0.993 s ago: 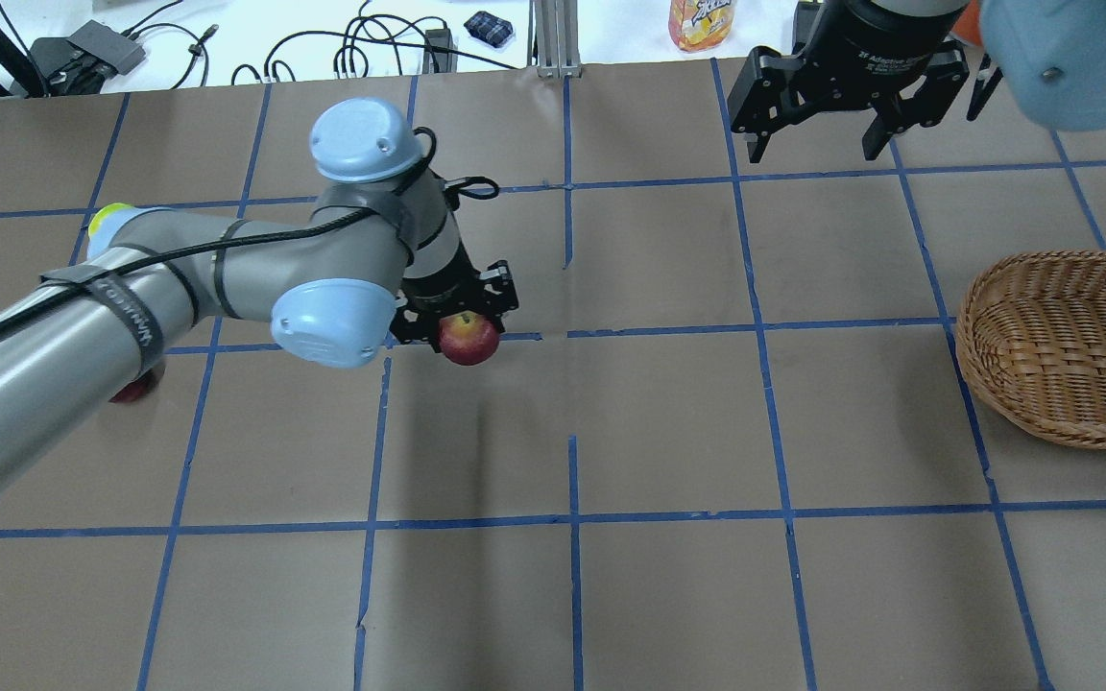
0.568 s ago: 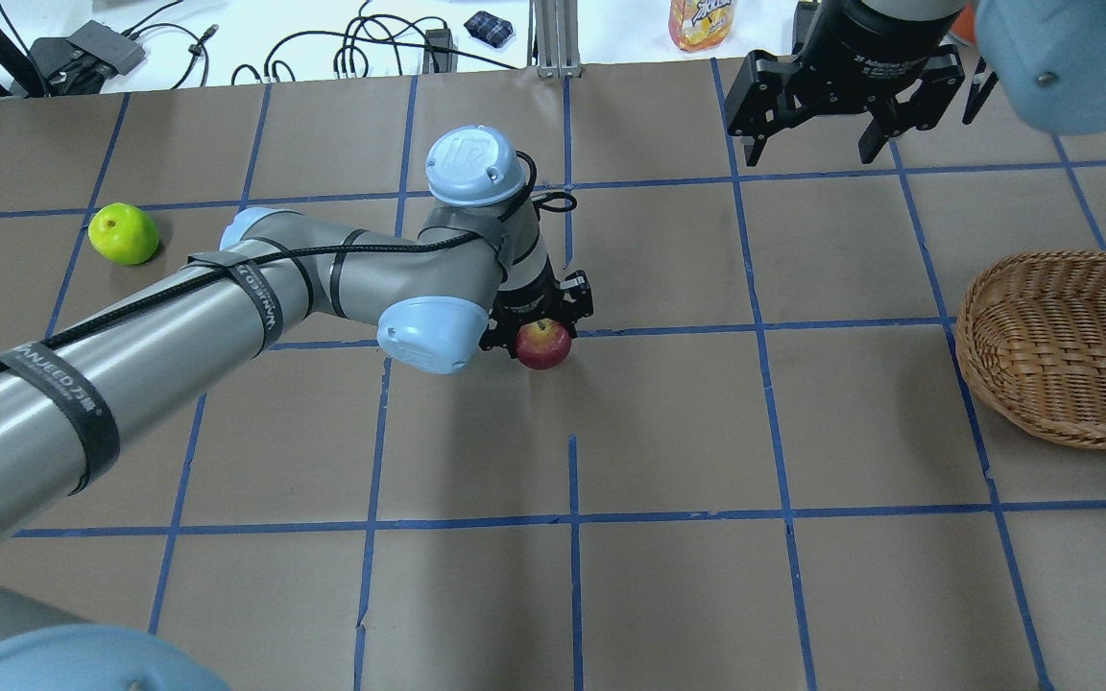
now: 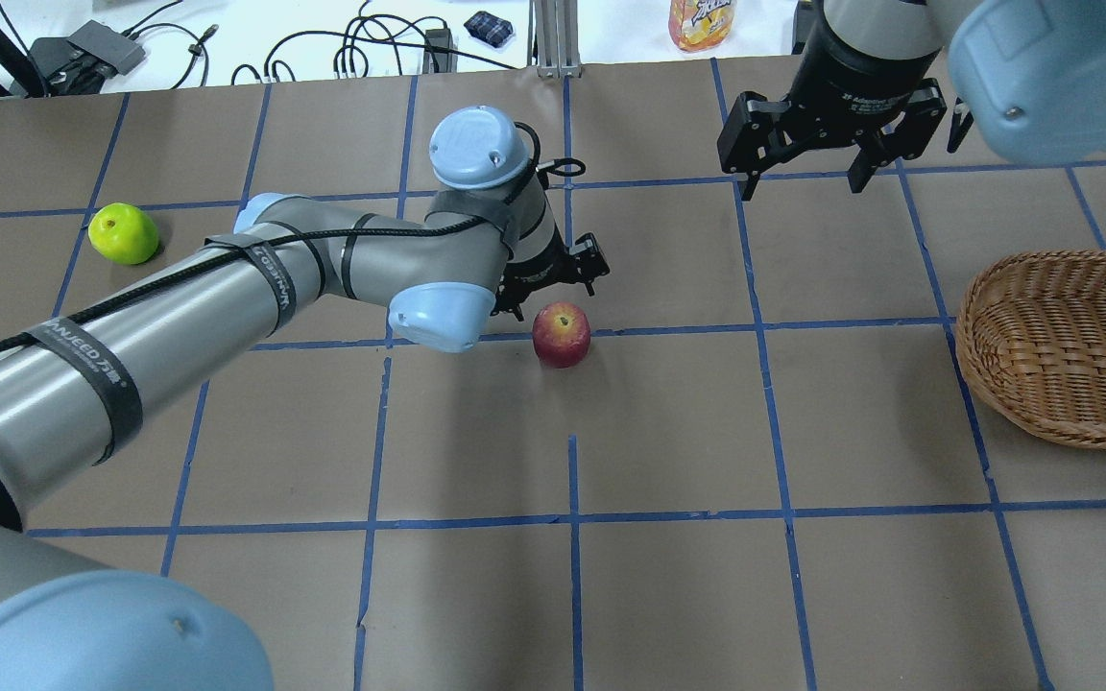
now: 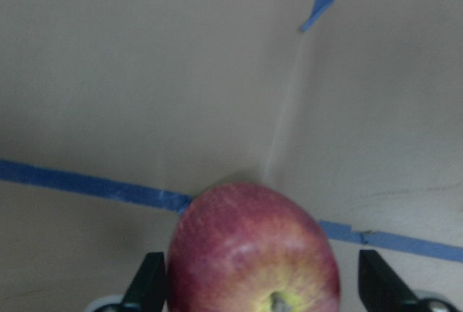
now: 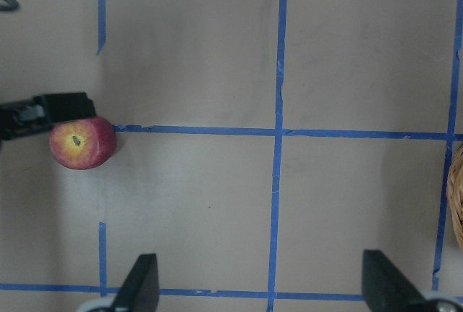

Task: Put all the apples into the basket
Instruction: 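Grasp the red apple with the right gripper while the left grasps the dark apple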

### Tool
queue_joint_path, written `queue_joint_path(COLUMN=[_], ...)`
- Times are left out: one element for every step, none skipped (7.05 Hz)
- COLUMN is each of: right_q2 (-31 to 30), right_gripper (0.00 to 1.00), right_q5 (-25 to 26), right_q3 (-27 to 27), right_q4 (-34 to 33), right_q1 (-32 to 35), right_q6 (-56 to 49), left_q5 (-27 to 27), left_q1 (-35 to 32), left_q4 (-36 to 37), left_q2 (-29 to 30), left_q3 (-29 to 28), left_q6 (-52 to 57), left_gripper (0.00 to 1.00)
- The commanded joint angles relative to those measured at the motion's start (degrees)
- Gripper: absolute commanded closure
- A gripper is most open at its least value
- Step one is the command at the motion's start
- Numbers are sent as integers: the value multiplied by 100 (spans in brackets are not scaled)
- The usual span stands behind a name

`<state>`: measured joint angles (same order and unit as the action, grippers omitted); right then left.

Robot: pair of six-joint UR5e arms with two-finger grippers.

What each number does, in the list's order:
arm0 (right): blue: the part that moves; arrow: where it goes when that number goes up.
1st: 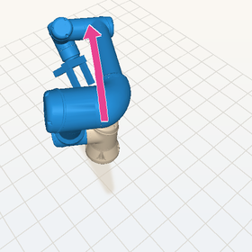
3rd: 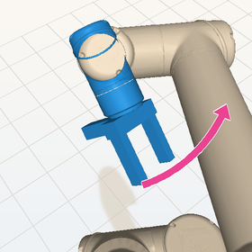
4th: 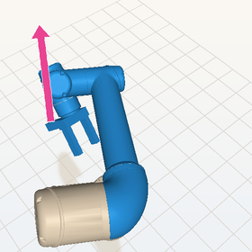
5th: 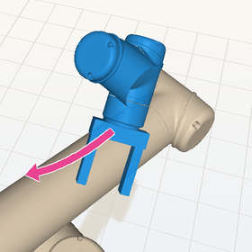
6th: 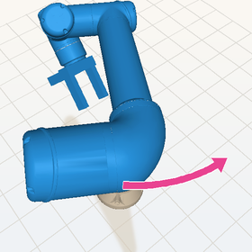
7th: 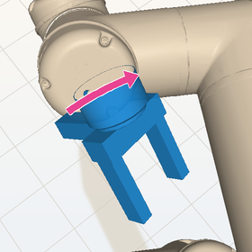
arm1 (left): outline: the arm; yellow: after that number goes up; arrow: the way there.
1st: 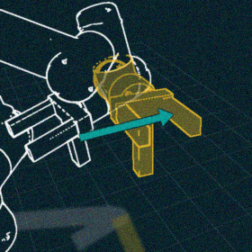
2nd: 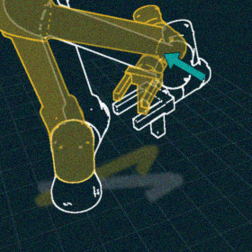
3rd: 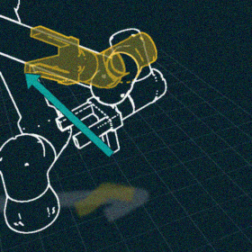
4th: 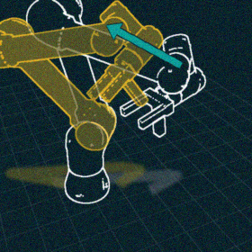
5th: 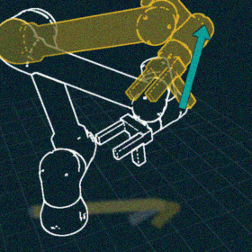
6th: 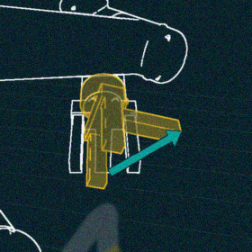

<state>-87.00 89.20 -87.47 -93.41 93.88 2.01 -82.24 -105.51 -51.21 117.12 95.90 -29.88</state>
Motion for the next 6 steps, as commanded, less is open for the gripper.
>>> queue_joint_path(right_q2=[51, 243, 558, 944, 1427, 1884], right_gripper=[0, 0, 0, 0, 0, 0], right_q5=[-7, -242, -367, -377, -368, -368], right_q3=[-208, -479, -673, -709, -692, -692], right_q4=[15, -211, -909, -1551, -2019, -2650], right_q1=[68, 260, 471, 778, 1190, 1533], right_q6=[151, 351, 588, 964, 1734, 1907], left_q5=[-28, -525, -1104, -1162, -1224, -1407], left_q1=[1341, 1931, 2581, 3310, 3865, 4201], left_q4=[-1664, -2099, -2243, -2262, -2262, -2166], left_q2=[-713, -1030, -1138, -1174, -1183, -1044], left_q3=[-317, -222, -160, -21, -2, -2], left_q6=[2062, 3448, 4463, 4960, 5226, 5708], left_gripper=[0, 0, 0, 0, 0, 0])
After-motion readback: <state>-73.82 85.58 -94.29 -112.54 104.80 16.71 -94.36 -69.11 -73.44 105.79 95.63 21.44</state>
